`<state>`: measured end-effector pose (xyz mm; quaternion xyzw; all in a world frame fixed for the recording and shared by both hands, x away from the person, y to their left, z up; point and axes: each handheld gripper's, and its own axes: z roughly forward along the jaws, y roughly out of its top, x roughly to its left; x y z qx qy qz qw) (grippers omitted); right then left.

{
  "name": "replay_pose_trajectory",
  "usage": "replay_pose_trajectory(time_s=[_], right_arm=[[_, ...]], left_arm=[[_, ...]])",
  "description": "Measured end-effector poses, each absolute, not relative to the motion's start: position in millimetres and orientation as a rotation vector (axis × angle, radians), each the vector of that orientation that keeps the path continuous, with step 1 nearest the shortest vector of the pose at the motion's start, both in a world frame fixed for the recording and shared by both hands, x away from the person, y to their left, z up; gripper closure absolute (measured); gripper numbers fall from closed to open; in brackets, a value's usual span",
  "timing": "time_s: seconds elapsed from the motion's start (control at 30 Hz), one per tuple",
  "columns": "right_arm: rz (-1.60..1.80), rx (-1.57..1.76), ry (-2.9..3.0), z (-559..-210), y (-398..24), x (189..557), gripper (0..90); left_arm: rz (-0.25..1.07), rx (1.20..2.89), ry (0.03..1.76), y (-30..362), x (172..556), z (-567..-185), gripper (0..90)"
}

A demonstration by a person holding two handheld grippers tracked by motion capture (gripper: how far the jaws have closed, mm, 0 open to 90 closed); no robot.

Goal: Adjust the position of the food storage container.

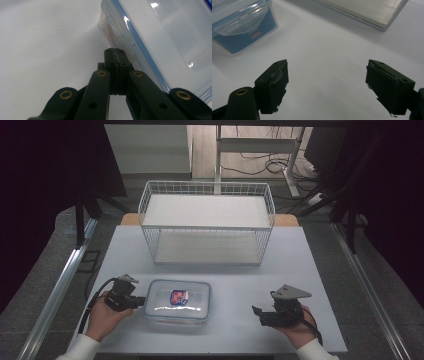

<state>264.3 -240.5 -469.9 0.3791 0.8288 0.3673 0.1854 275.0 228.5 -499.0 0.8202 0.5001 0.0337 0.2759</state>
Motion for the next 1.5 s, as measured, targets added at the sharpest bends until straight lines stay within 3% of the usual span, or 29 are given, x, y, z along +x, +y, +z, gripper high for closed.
replay_pose_trajectory(time_s=[0.9, 1.1, 1.2, 1.43, 1.5], right_arm=[[1.042, 1.080, 2.329, -468.9, -242.5, 264.5, 18.4], [1.046, 1.087, 2.320, -468.6, -244.0, 265.1, 18.4], [1.053, 1.085, 2.314, -468.6, -244.2, 265.1, 18.4], [1.068, 1.080, 2.314, -468.5, -244.4, 265.9, 18.4], [1.070, 1.084, 2.315, -468.5, -244.8, 265.4, 18.4]], left_arm=[[0.010, 2.259, 1.199, 166.0, 280.9, -495.5, 89.7], [-0.002, 2.244, 1.197, 167.9, 281.9, -496.4, 89.8], [0.058, 2.232, 1.198, 173.3, 280.6, -495.5, 89.9], [0.116, 2.071, 1.230, 198.8, 268.2, -487.3, 89.3], [0.139, 2.037, 1.219, 202.0, 263.8, -485.5, 80.2]])
